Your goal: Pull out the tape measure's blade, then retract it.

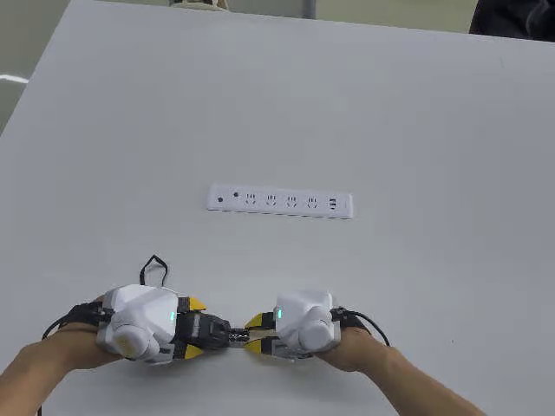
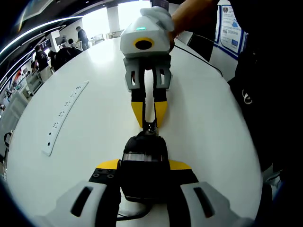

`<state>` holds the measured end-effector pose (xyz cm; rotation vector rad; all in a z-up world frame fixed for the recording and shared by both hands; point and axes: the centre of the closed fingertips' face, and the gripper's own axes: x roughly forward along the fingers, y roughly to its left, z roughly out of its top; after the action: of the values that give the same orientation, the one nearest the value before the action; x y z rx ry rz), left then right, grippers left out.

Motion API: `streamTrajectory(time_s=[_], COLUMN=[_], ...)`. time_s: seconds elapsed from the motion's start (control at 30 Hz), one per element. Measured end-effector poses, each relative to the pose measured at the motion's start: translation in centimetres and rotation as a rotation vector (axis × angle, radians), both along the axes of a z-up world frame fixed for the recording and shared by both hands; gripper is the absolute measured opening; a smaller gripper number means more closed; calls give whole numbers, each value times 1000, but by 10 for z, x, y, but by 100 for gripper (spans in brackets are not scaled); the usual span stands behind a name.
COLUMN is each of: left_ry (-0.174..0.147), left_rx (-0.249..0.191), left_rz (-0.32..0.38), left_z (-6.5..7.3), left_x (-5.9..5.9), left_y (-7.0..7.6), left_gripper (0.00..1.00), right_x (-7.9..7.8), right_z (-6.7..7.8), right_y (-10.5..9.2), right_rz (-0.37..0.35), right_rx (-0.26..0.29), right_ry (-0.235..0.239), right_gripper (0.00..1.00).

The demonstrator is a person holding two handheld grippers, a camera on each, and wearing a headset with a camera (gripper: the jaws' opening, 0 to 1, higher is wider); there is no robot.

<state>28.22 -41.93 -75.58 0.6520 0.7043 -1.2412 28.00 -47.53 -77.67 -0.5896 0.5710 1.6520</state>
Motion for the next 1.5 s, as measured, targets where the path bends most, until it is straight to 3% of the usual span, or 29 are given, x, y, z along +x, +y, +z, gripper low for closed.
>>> streamTrajectory(time_s=[0.43, 1.5], left_ry=[-1, -1], left_rx=[7, 24], left_rz=[-1, -2], left_z=[1, -1], left_x=[-1, -1], left_y=[-1, -1], left_gripper=[32, 32], right_x=[2, 10], right_z=[2, 5], right_y=[-23, -103], right_rz=[-10, -50], right_rx=[-11, -47], right_ry=[-2, 6], right_gripper=[10, 10])
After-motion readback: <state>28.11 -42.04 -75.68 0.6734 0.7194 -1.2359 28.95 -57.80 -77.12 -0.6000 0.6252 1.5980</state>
